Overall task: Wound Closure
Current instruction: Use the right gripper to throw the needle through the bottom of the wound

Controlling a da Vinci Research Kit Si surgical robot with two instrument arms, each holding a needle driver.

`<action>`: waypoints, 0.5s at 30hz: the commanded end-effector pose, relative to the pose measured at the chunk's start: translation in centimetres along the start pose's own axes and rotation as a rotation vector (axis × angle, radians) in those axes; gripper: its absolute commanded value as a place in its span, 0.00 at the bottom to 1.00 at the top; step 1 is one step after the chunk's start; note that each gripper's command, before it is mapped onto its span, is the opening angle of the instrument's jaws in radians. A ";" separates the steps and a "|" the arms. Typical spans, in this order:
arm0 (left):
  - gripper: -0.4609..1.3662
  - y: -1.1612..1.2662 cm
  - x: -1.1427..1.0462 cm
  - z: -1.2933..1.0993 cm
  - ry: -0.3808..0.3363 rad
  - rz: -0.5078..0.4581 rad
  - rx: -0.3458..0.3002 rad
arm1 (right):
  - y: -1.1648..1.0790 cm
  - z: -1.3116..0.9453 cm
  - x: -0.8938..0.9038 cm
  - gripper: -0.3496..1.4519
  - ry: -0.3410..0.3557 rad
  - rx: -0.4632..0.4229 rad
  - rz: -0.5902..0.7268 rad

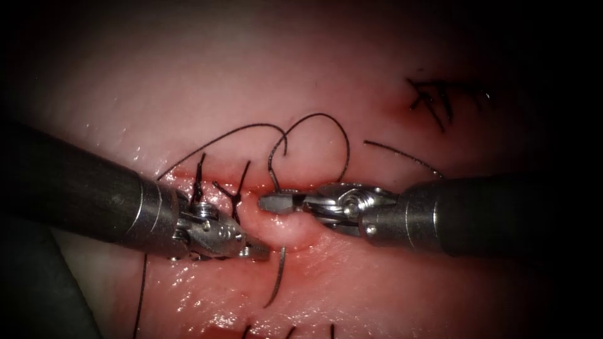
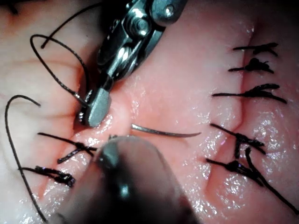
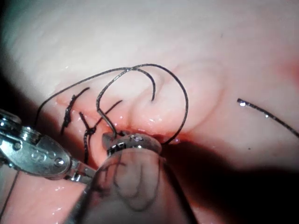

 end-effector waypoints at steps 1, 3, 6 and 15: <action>0.06 0.00 0.00 0.00 0.000 0.000 -0.010 | -0.01 -0.01 0.00 0.00 -0.003 -0.008 0.004; 0.06 0.00 0.00 0.00 0.000 0.000 -0.010 | -0.02 0.00 -0.01 0.00 -0.005 0.002 0.003; 0.06 0.00 0.00 0.00 0.000 0.000 -0.010 | -0.01 0.01 0.01 0.00 -0.003 0.004 0.003; 0.06 0.01 0.01 0.01 0.000 -0.001 -0.009 | 0.07 0.02 0.09 0.00 0.006 0.015 0.014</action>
